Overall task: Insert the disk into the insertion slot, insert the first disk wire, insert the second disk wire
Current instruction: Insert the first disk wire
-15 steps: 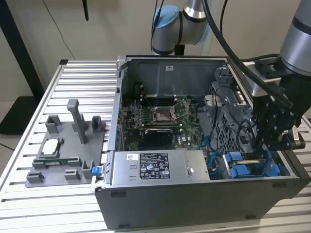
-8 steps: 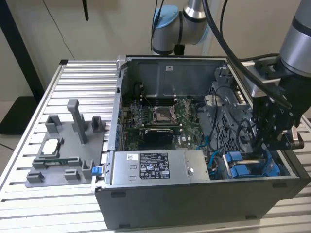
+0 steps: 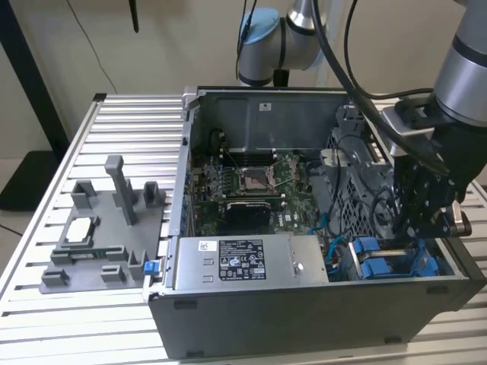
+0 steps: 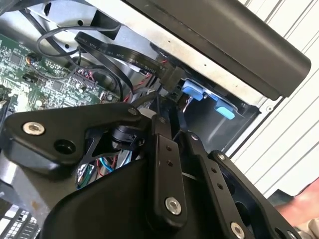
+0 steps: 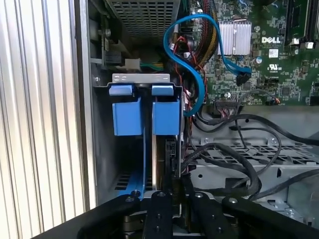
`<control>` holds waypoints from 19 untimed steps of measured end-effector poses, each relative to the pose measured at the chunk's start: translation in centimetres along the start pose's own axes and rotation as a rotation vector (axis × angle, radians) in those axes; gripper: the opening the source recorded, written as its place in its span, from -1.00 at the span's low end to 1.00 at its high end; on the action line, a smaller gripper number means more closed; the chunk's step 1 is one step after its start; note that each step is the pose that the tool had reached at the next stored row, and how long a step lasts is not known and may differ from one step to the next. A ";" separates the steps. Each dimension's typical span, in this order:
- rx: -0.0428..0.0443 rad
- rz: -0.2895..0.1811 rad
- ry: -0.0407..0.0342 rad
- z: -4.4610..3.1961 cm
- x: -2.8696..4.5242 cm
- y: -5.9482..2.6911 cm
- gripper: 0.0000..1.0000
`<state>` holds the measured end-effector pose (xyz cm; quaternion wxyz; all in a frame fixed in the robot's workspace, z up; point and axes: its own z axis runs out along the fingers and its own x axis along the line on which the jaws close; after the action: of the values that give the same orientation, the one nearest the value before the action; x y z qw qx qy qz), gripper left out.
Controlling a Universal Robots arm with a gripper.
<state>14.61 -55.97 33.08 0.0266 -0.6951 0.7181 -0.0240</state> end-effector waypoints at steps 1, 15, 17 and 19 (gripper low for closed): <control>0.0000 0.002 -0.0005 0.18 0.00 0.01 -1.00; -0.0001 0.003 -0.0020 -3.05 -0.02 -0.21 1.00; -0.0001 0.003 -0.0021 -3.63 -0.02 -0.25 1.00; -0.0001 0.003 -0.0021 -3.94 -0.04 -0.27 1.00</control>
<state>14.60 -55.95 37.03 0.0274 -0.6941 0.7190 -0.0232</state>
